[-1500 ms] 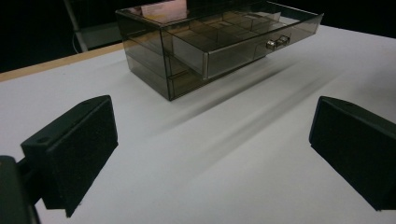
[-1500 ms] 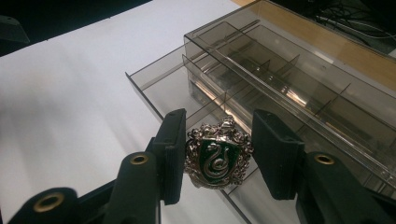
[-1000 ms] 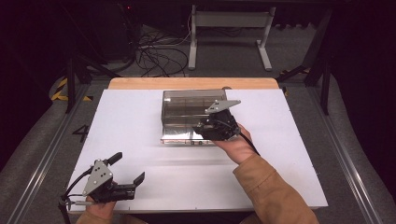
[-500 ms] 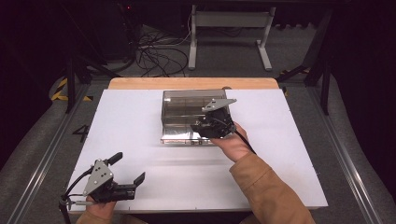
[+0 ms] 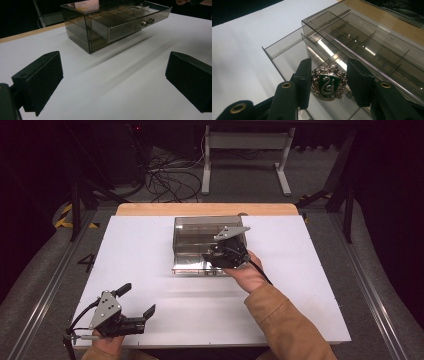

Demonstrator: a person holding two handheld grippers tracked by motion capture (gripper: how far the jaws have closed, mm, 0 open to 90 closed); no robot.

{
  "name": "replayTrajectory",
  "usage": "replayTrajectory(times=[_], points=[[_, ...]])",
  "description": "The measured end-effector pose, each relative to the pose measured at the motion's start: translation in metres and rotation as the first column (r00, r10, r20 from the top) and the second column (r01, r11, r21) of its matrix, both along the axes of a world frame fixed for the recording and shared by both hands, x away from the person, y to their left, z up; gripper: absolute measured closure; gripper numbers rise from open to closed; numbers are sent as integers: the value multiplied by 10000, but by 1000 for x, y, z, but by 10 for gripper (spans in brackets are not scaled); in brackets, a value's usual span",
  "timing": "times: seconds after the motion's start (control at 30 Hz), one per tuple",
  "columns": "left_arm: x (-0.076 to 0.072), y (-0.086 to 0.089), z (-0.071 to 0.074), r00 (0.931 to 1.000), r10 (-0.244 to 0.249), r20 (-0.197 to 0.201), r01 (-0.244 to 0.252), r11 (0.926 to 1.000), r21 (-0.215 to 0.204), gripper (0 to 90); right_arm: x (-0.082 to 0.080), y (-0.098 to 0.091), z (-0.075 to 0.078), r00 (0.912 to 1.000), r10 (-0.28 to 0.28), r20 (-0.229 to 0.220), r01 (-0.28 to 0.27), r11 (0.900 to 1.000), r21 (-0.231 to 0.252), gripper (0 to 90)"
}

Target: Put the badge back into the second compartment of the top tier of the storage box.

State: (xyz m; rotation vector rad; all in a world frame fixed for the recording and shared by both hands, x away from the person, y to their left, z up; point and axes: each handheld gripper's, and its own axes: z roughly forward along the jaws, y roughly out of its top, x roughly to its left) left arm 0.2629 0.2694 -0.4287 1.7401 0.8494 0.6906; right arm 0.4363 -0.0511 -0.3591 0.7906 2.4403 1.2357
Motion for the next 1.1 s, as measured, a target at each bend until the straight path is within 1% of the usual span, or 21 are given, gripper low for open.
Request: replayTrajectory(times=[0.13, 0.33, 0.57, 0.9, 1.1], points=[[0, 0, 0, 10000, 16, 21, -16, 10000, 0, 21, 0, 5, -3, 10000, 80, 47, -79, 9997, -213, 567], [0, 0, 0, 10000, 16, -6, -16, 10000, -16, 21, 4, 9, -10, 9999, 36, -158, -44, 9987, -515, 567], [0, 0, 0, 10000, 14, -19, -14, 10000, -30, 21, 6, 11, -15, 9997, -18, -260, -4, 9965, -836, 567], [0, 0, 0, 10000, 1, 0, -1, 10000, -2, 22, 8, 12, -19, 9993, -178, -322, 138, 9929, -1182, 567], [0, 0, 0, 10000, -15, -13, 15, 10000, -14, 21, 9, 13, -20, 9990, -229, -396, 177, 9915, -1287, 567]])
